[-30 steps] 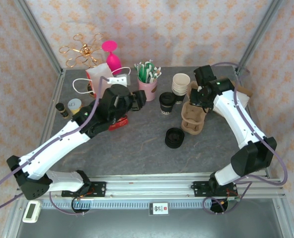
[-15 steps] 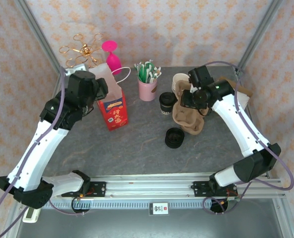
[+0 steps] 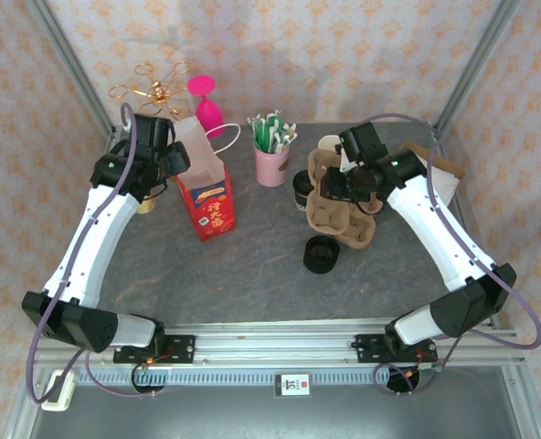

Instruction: Pack the takeout coffee

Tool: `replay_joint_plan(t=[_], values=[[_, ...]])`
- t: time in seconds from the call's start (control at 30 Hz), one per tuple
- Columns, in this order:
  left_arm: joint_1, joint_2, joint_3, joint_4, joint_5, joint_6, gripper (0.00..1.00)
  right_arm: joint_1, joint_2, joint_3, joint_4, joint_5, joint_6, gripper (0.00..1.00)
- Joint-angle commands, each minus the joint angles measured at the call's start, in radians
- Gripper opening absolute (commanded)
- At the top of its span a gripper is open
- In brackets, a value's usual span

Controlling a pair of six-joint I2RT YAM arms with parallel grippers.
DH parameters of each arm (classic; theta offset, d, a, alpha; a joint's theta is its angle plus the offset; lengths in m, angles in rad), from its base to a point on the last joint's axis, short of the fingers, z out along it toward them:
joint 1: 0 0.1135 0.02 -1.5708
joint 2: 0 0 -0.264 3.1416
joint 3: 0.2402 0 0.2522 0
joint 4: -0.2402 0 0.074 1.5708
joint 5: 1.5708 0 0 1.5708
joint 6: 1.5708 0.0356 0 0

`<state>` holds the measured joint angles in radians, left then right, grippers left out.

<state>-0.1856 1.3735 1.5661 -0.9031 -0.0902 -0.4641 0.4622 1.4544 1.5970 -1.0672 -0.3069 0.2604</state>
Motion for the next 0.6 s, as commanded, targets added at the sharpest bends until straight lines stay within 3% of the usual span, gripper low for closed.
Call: replay_joint_plan(t=[0.0,0.17,0.57], values=[[0.014,0.018,-0.023,0.011,0.046,0.030,0.62,0.009,-0.020,0.031,0.024,-0.021,-0.007,0.28],[0.020,0.043,-0.037,0.021,0.042,0.040,0.56,0.016,-0.010,0.049,0.026,-0.030,-0.006,0.28],[0.021,0.041,-0.053,0.007,0.068,0.059,0.24,0.057,-0.006,0.074,0.024,-0.041,0.011,0.28]])
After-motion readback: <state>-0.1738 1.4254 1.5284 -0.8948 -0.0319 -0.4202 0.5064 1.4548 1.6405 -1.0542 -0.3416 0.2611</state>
